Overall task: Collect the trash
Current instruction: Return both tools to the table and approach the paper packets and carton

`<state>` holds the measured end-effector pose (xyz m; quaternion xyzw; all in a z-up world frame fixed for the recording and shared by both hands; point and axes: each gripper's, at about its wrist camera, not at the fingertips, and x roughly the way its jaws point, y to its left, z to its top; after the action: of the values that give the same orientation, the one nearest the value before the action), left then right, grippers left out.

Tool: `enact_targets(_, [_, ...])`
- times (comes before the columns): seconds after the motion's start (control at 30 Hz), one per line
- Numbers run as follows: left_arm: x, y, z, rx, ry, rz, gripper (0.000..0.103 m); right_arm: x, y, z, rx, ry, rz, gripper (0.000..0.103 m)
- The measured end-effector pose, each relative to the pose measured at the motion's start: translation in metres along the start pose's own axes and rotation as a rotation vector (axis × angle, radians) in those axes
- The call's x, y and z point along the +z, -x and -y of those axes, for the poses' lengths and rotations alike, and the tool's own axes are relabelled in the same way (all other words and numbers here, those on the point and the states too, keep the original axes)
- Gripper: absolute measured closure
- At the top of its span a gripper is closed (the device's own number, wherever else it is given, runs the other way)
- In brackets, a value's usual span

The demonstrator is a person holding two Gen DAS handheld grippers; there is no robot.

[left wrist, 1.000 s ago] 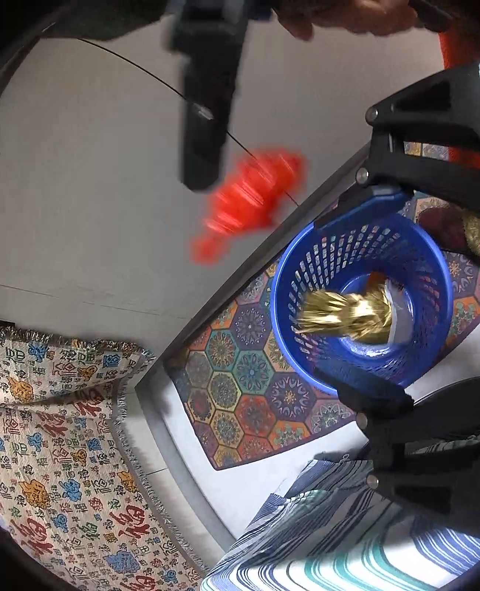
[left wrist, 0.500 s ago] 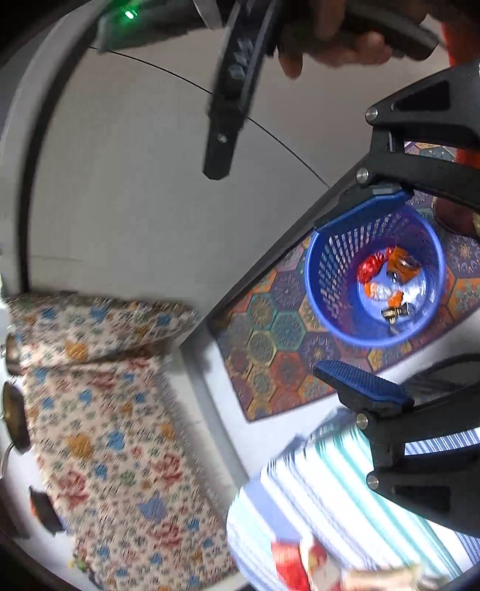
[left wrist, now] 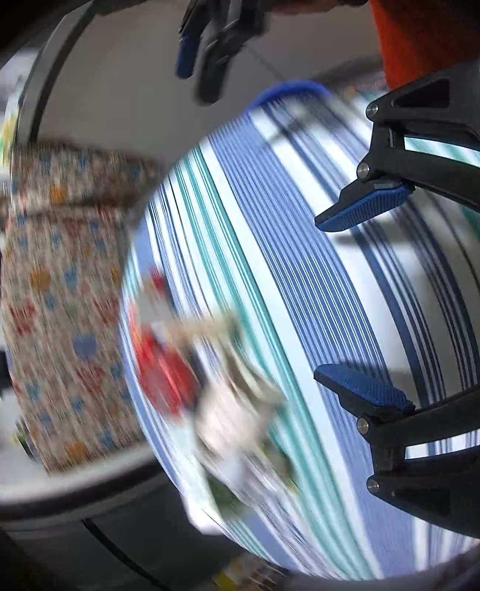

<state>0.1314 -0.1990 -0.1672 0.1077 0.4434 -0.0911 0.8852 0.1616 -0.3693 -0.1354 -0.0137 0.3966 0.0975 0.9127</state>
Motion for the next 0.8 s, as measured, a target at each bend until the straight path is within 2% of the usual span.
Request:
enact_targets(0.13, [-0.018,-0.004,-0.059,0.107,0.057,-0.014,0.027,-0.010,-0.034,-0.064,0.112,0.125,-0.094,0.007])
enact_targets(0.2, [-0.023,-0.005,-0.080,0.112,0.088,0.008,0.025,-0.013,-0.047,-0.091,0.120,0.199,-0.113,0.008])
enact_targets(0.3, [-0.024,-0.012,-0.111,0.095,0.135,0.020,0.011,-0.016,-0.064,-0.118,0.117,0.264,-0.131,0.008])
enact_targets(0.37, [-0.022,-0.020,-0.131,0.046,0.184,-0.005,0.003,-0.016,-0.073,-0.124,0.125,0.267,-0.142,0.007])
enact_targets(0.43, [-0.016,-0.025,-0.142,0.052,0.186,-0.011,0.000,-0.012,-0.079,-0.124,0.144,0.238,-0.151,0.005])
enact_targets(0.5, [-0.013,-0.028,-0.150,0.034,0.174,-0.011,0.000,-0.009,-0.084,-0.124,0.134,0.223,-0.156,0.000])
enact_targets(0.73, [-0.008,-0.029,-0.157,-0.001,0.127,-0.010,0.000,0.008,-0.098,-0.127,0.087,0.159,-0.151,0.000])
enact_targets(0.8, [0.004,-0.039,-0.159,-0.030,0.091,-0.011,0.000,0.015,-0.104,-0.126,0.076,0.146,-0.153,0.000])
